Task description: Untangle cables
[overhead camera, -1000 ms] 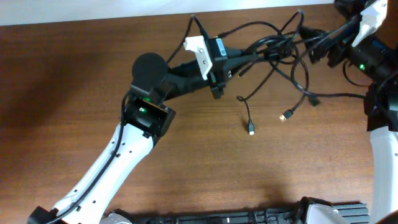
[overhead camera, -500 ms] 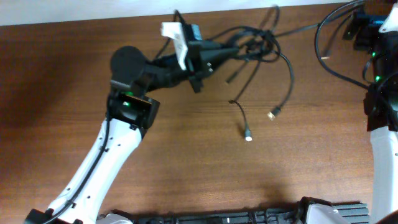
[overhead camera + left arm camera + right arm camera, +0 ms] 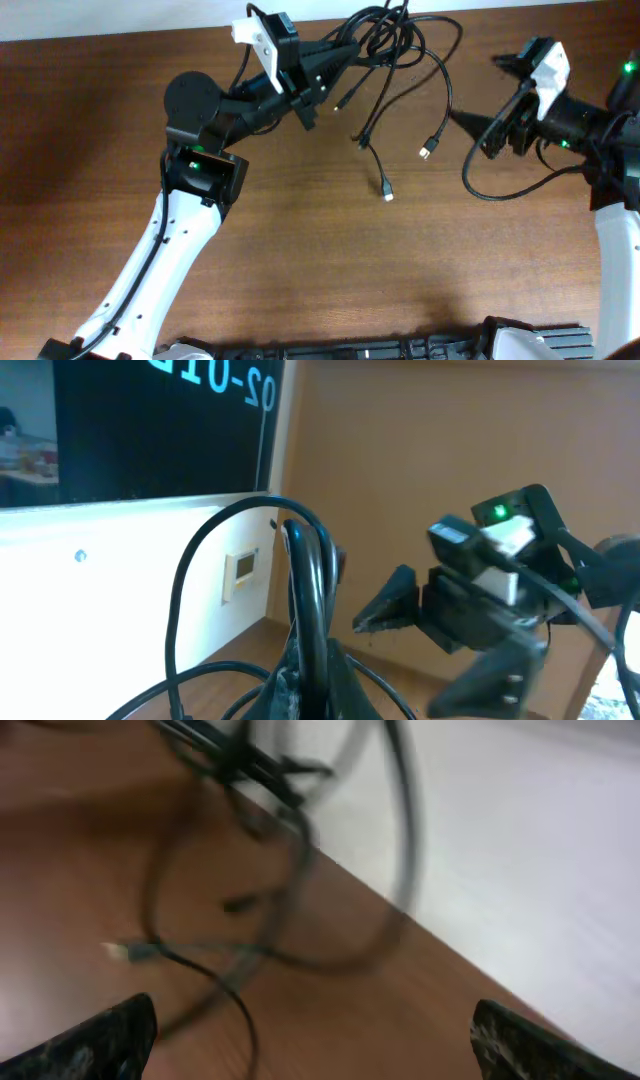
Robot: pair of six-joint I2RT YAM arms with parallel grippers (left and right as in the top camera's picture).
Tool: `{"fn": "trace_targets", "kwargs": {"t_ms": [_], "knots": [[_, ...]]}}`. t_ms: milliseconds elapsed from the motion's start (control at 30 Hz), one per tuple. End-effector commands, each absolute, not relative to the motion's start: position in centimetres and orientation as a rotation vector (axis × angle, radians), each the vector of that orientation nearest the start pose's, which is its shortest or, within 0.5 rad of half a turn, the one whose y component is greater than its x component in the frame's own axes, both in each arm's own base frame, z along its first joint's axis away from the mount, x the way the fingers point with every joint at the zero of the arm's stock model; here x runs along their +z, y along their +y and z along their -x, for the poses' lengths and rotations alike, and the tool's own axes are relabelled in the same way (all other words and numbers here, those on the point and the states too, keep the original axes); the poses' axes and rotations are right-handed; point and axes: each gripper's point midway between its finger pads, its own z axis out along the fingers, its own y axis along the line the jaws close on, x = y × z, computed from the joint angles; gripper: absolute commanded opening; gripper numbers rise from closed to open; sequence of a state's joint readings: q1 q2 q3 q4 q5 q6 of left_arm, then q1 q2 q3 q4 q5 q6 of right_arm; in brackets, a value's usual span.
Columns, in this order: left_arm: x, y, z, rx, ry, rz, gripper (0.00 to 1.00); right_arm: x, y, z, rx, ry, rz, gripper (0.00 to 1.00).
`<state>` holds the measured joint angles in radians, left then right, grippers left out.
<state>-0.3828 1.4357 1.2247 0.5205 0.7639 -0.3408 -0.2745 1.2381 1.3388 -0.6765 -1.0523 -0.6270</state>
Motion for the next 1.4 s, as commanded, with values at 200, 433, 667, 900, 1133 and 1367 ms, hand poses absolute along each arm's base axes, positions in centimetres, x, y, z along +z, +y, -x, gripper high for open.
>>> {"fn": "trace_targets", "kwargs": {"t_ms": [200, 433, 667, 900, 1133, 1367], "knots": [[45.2, -27.3, -31.8, -1.012, 1.076, -0.948, 0.0, 41.4, 7.6, -32.8, 0.587, 1.412, 0.937, 0.99], [45.0, -27.6, -30.8, -1.03, 1.048, -1.01, 0.0, 43.7, 7.5, -33.2, 0.61, 1.379, 0.883, 0.99], [44.7, -29.2, -28.5, -0.969, 0.906, -1.148, 0.0, 43.9, 7.8, -32.8, 0.665, 1.378, 0.881, 0.99], [44.8, -29.6, -28.3, -0.933, 0.868, -1.165, 0.0, 44.0, 8.5, -31.7, 0.72, 1.349, 0.928, 0.94], [44.6, -29.6, -28.3, -0.9, 0.846, -1.183, 0.0, 44.1, 8.3, -32.0, 0.7, 1.35, 0.92, 0.92], [44.4, -30.0, -27.5, -0.926, 0.828, -1.215, 0.0, 44.2, 7.7, -32.9, 0.642, 1.364, 0.886, 0.93]]}}
